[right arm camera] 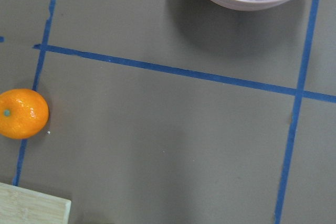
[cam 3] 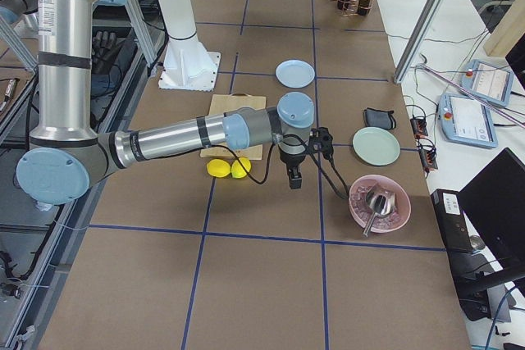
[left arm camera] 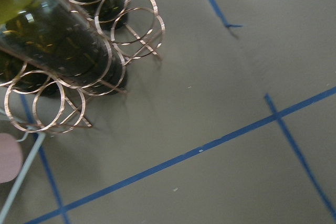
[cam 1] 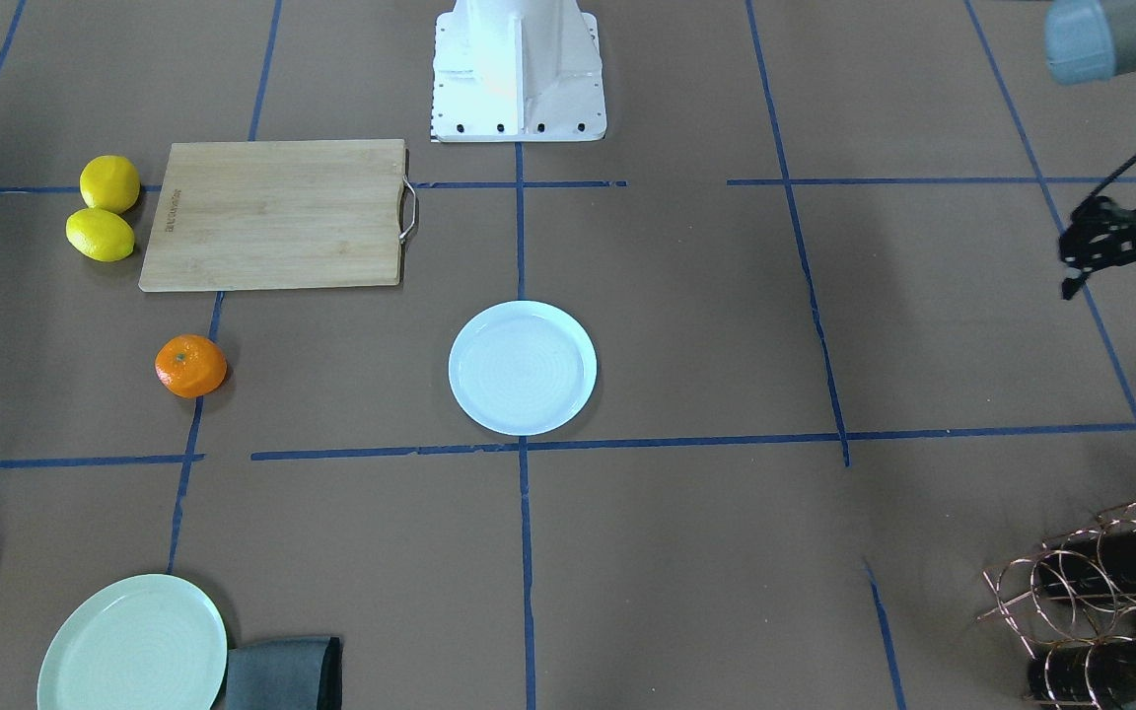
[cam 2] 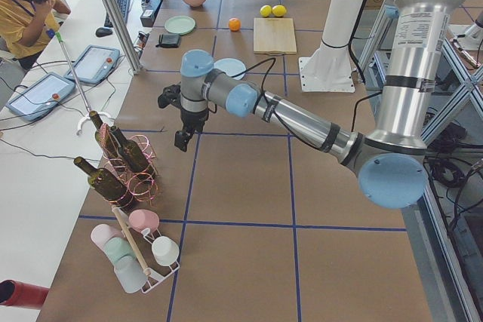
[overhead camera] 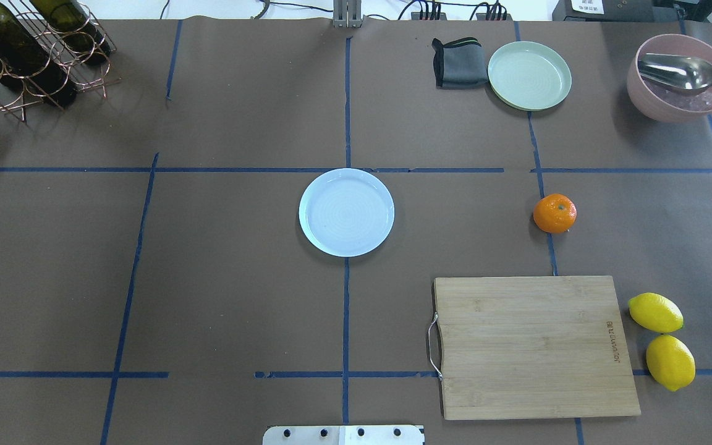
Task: Pick orange to plate
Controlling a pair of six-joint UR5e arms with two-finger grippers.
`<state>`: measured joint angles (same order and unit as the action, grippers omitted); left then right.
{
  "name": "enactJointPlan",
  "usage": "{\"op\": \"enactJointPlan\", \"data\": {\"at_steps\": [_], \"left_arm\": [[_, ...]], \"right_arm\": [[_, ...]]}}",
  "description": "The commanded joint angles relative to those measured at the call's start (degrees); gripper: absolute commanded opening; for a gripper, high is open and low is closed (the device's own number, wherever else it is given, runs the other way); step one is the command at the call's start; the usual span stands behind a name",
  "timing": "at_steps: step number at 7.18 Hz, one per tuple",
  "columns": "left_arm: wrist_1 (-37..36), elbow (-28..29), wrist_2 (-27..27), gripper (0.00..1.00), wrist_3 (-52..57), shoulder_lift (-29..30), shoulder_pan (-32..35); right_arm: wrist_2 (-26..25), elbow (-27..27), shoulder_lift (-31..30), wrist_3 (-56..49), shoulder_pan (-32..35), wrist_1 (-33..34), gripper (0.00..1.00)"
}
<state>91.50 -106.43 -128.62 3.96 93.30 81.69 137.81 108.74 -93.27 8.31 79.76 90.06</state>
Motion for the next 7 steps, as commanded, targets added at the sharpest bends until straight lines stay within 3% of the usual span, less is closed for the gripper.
{"op": "enactJointPlan", "data": {"at_steps": [1, 2, 5, 7], "left_arm": [[-0.1, 2.1, -3.8, 1.0, 6.9, -8.4, 7.9], [-0.3, 2.5, -3.7, 1.0, 6.8, -10.7, 8.0], [-0.3, 4.6, -4.0, 1.0, 6.9, -10.9, 8.1], [-0.2, 4.7, -4.2, 1.0, 6.8, -11.0, 8.1]], "right_arm": [[-0.4, 0.3, 4.9, 8.8, -4.7, 0.0, 1.0], [-1.2, 0.3, 6.9, 13.4, -7.9, 0.0, 1.0], [-11.7, -2.2, 15.4, 24.1, -20.9, -0.2, 1.0], [-15.6, -6.8, 16.1, 27.7, -26.3, -9.9, 1.0]]}}
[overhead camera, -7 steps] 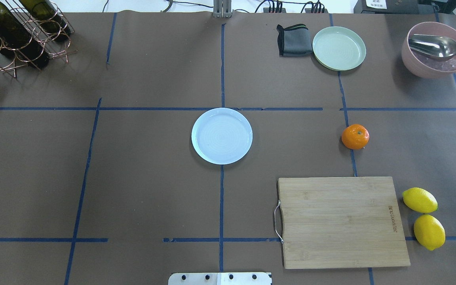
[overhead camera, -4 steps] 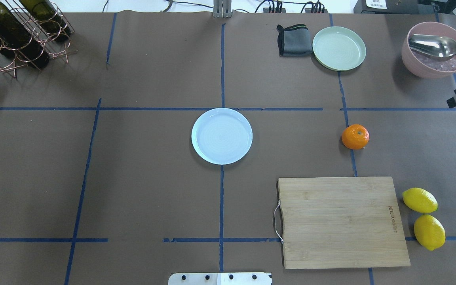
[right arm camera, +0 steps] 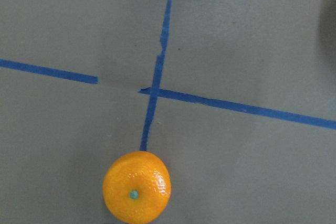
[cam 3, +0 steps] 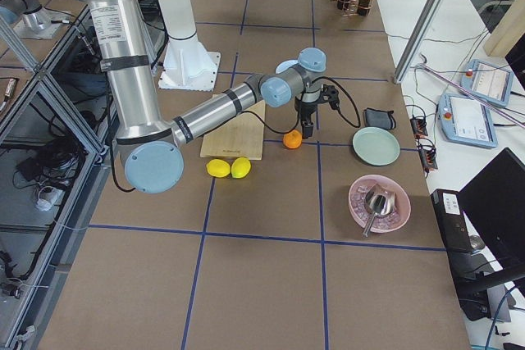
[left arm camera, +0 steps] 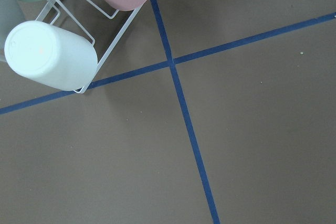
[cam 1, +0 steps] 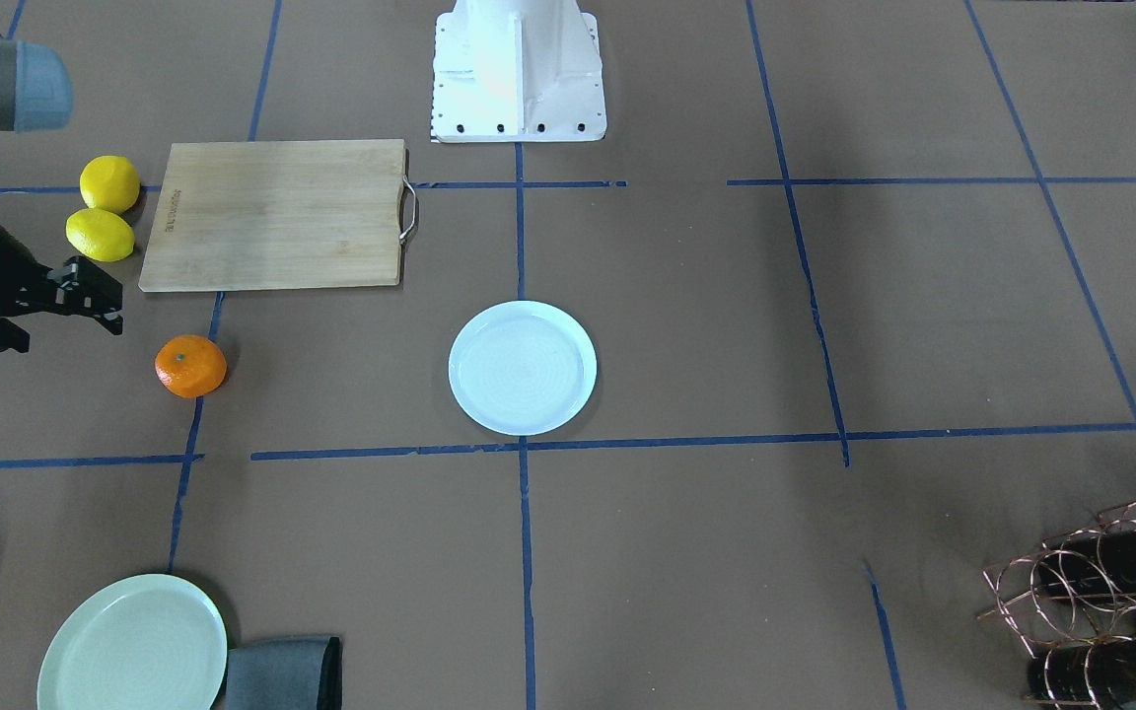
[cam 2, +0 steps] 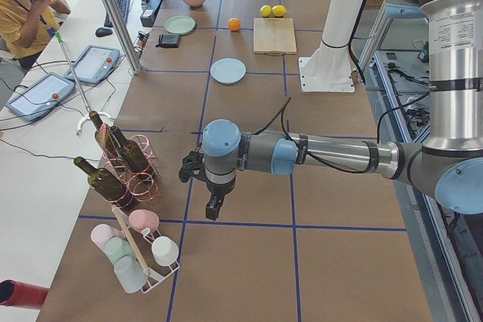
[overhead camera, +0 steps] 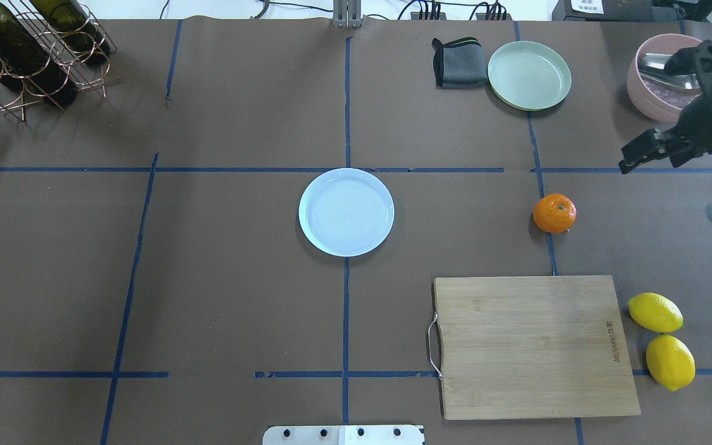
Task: Pick orange to plate
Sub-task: 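Reach the right gripper down to the orange tangerine and grasp it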
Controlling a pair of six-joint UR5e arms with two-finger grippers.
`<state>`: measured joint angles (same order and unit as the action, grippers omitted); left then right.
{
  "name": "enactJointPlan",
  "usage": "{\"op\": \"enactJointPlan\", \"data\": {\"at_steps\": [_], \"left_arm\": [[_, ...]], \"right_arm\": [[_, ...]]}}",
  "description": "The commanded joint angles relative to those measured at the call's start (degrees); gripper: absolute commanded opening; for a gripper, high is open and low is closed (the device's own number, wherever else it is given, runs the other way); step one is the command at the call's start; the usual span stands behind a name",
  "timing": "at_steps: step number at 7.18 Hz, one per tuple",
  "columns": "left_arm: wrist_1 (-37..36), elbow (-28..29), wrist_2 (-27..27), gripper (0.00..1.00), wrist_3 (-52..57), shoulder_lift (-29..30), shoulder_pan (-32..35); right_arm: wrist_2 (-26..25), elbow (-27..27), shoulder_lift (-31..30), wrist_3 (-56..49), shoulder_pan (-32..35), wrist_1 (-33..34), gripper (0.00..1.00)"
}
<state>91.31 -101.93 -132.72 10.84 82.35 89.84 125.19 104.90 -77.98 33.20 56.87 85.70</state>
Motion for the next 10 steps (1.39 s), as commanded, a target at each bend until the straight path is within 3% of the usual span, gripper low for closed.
{"op": "enactJointPlan", "data": {"at_steps": [1, 10], "left_arm": [[0.0, 0.2, -0.1, 1.0, 0.0, -0.1, 0.0], [0.1, 0.2, -0.2, 1.0, 0.1, -0.3, 0.1]], "right_arm": [[-6.6, -6.1, 1.2, 5.8, -5.7, -11.1, 1.0], [-10.1, -9.9, 0.5, 6.7, -11.5, -12.7, 1.0]]}}
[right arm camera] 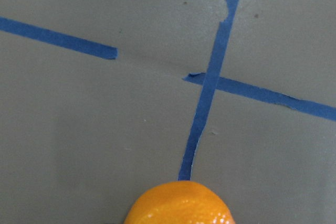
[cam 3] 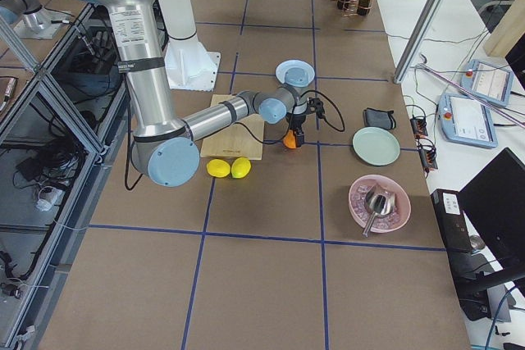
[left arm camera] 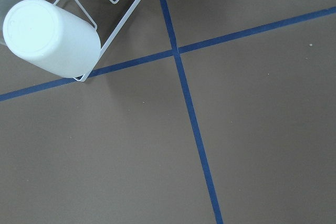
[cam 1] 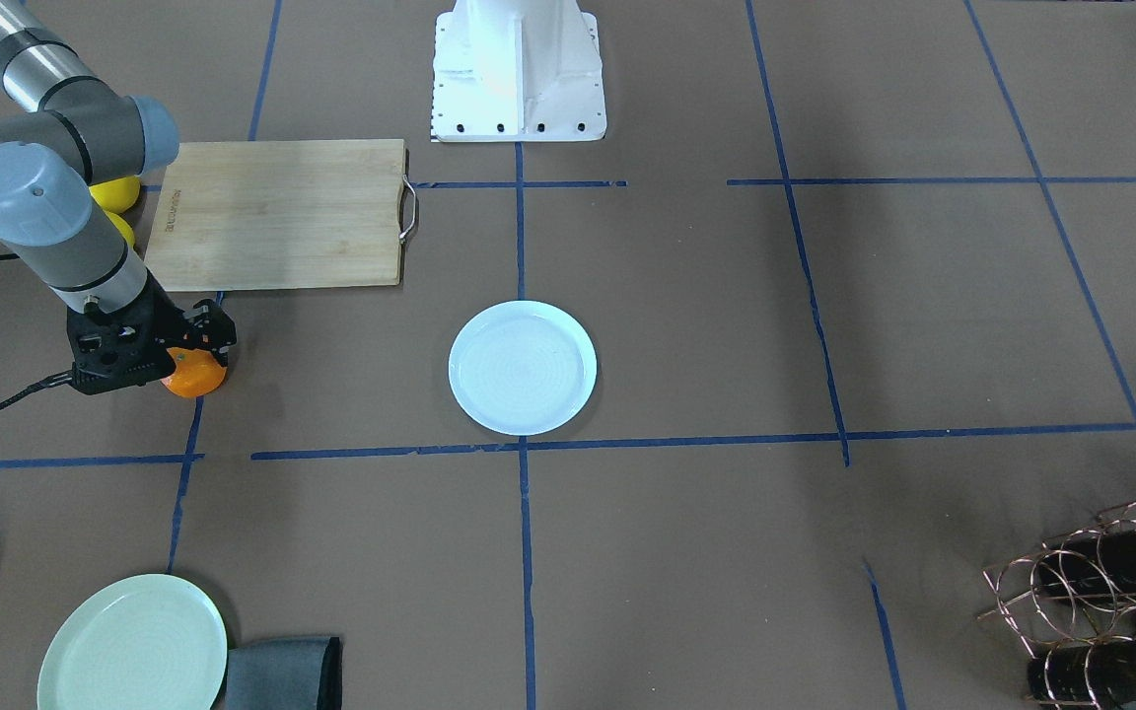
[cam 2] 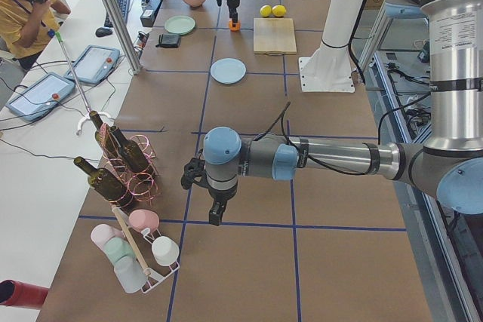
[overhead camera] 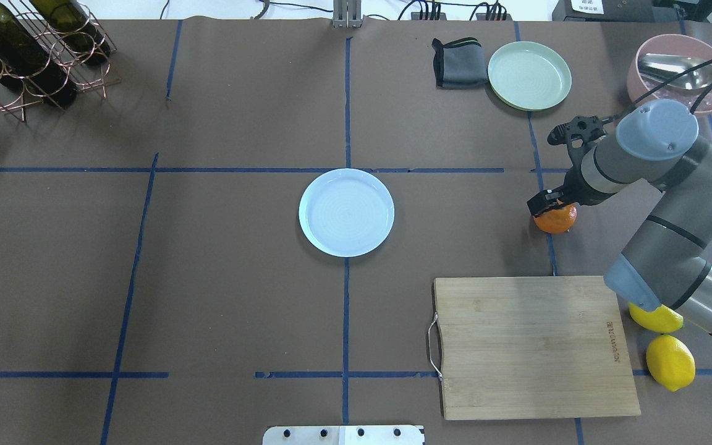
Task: Pick orange to plate
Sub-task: 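Reach the right gripper down to the orange tangerine and grasp it, then carry the tangerine with the right gripper over the light blue plate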
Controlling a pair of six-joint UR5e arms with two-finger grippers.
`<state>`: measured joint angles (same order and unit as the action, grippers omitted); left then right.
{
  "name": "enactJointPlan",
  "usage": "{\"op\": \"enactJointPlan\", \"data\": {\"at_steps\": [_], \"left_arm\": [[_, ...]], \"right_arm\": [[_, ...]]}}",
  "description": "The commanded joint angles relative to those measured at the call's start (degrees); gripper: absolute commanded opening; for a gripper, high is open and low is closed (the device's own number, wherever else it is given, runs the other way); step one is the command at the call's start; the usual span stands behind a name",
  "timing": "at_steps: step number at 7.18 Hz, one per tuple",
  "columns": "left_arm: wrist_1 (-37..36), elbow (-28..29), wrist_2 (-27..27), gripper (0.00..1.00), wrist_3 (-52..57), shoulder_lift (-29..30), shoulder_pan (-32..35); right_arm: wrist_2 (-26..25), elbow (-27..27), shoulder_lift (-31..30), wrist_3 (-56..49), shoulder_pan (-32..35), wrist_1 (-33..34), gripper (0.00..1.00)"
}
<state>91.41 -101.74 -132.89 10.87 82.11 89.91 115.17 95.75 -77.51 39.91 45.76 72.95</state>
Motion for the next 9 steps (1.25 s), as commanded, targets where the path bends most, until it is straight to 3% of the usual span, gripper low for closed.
{"op": "enactJointPlan", "data": {"at_steps": [1, 3, 5, 6, 8, 9], "left_arm": [[0.0, 0.1, 0.0, 1.0, 0.0, 0.0, 0.0], [0.0, 0.1, 0.0, 1.0, 0.0, 0.0, 0.0], [0.1, 0.1, 0.0, 1.0, 0.0, 0.1, -0.1], [0.1, 0.0, 0.0, 1.0, 0.0, 0.1, -0.1], [0.1, -0.1, -0.1, 1.0, 0.0, 0.1, -0.1], [0.1, -0.1, -0.1, 1.0, 0.0, 0.1, 0.0]], "right_arm": [[-0.1, -0.9, 0.3, 0.0, -0.9, 0.0, 1.0], [-0.1, -1.4, 0.7, 0.1, -1.7, 0.0, 0.91], [0.2, -1.1, 1.0, 0.0, -1.8, 0.0, 0.09], [0.5, -0.9, 3.6, 0.1, -1.7, 0.3, 0.0], [0.6, -1.5, 12.0, 6.4, -2.9, 4.2, 0.0], [0.4, -1.9, 17.3, 10.2, -4.0, 9.7, 0.0]]}}
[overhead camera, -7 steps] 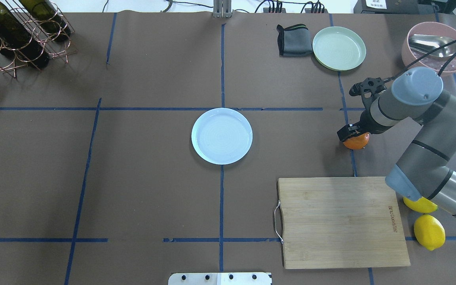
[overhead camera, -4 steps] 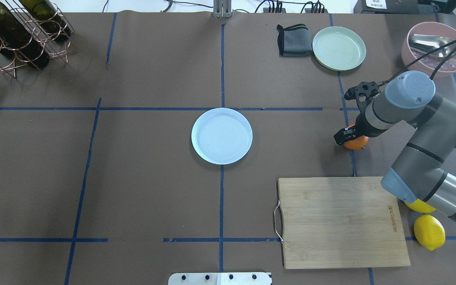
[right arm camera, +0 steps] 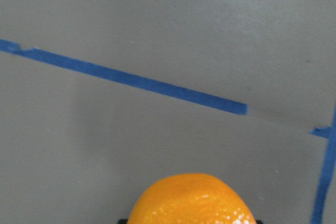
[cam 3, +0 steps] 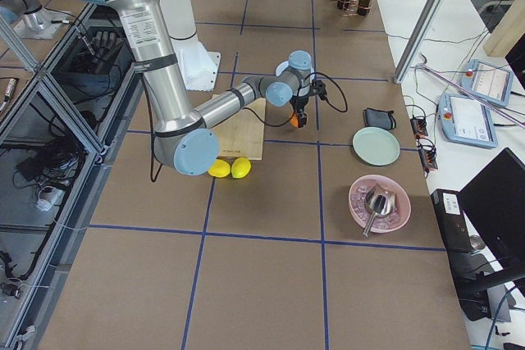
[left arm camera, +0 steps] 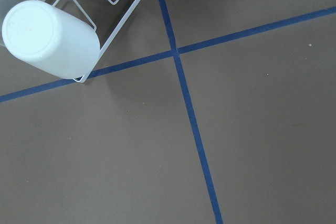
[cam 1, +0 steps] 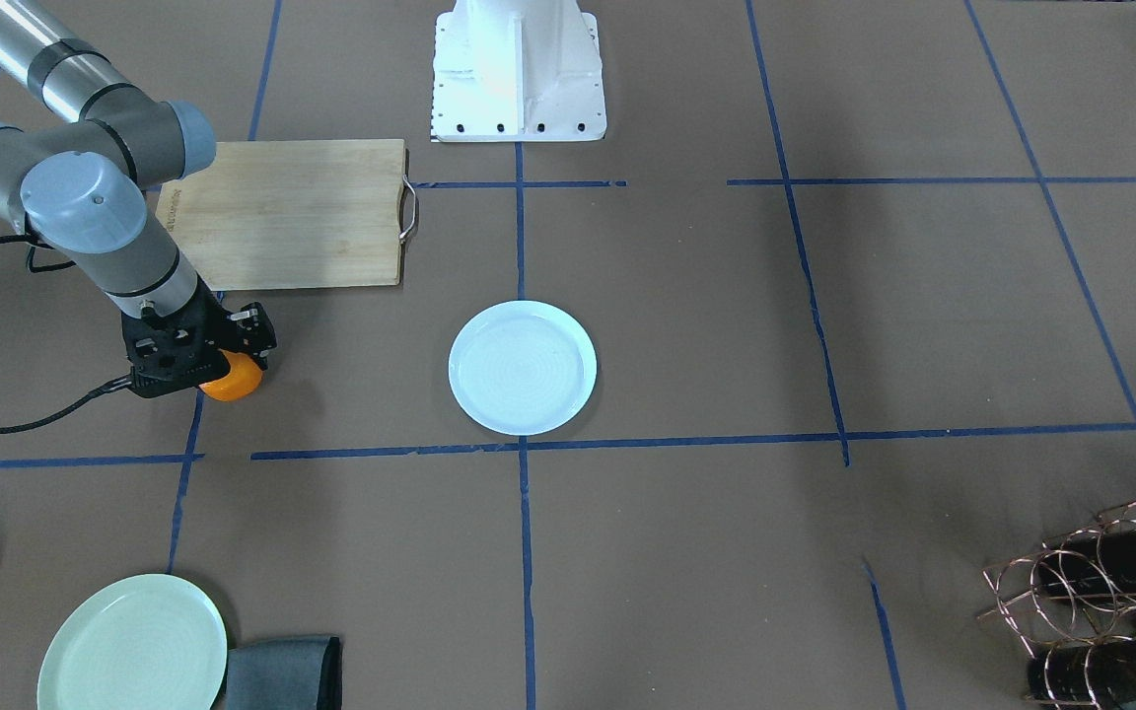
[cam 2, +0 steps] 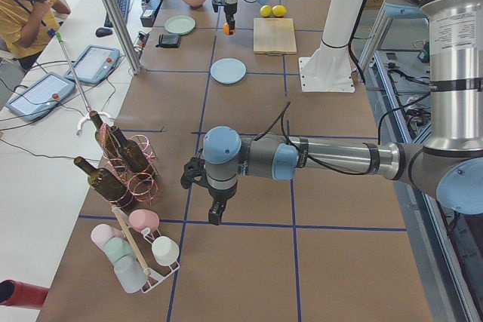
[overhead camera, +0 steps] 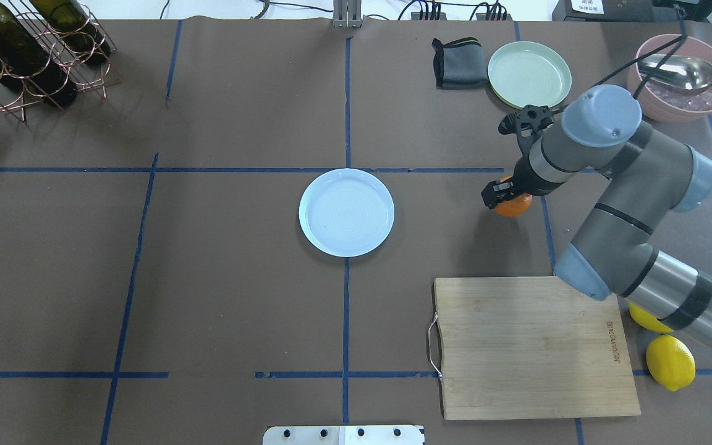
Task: Pick orange to plate
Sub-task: 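Carry the tangerine with the right gripper over the light blue plate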
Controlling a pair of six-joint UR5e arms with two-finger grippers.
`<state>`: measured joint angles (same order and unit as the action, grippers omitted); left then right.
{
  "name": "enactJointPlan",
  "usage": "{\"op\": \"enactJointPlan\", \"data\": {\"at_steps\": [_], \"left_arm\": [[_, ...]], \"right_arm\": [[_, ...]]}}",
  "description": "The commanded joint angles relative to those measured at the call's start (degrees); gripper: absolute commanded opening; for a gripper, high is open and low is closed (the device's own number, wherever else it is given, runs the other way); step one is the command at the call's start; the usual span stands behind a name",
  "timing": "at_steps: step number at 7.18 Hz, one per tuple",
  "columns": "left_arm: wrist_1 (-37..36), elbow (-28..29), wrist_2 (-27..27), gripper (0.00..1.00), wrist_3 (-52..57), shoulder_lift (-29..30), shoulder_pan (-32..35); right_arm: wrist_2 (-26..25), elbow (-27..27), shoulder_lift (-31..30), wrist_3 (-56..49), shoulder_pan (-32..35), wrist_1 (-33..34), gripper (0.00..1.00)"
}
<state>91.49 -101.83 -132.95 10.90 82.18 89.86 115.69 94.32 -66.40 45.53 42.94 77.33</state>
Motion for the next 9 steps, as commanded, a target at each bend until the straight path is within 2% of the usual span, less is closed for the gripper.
{"op": "enactJointPlan", "data": {"at_steps": [1, 3, 4, 6, 9], "left_arm": [[0.0, 0.0, 0.0, 1.0, 0.0, 0.0, 0.1], [0.0, 0.1, 0.0, 1.0, 0.0, 0.1, 0.0], [0.0, 0.1, -1.5, 1.0, 0.0, 0.0, 0.0], [0.1, 0.2, -2.4, 1.0, 0.0, 0.0, 0.0], [0.0, 0.1, -2.3, 1.0, 0.0, -0.1, 0.1]], "right_arm": [[-0.9, -2.4, 12.1, 8.9, -3.5, 9.6, 0.03], [-6.7, -16.3, 26.7, 16.8, -7.5, 10.2, 0.02], [-8.5, -20.5, 30.8, 19.1, -9.0, 10.2, 0.02], [-13.1, -22.0, 31.8, 21.4, -12.3, 10.1, 0.02], [-14.8, -23.6, 31.7, 21.4, -13.8, 9.9, 0.04]]}}
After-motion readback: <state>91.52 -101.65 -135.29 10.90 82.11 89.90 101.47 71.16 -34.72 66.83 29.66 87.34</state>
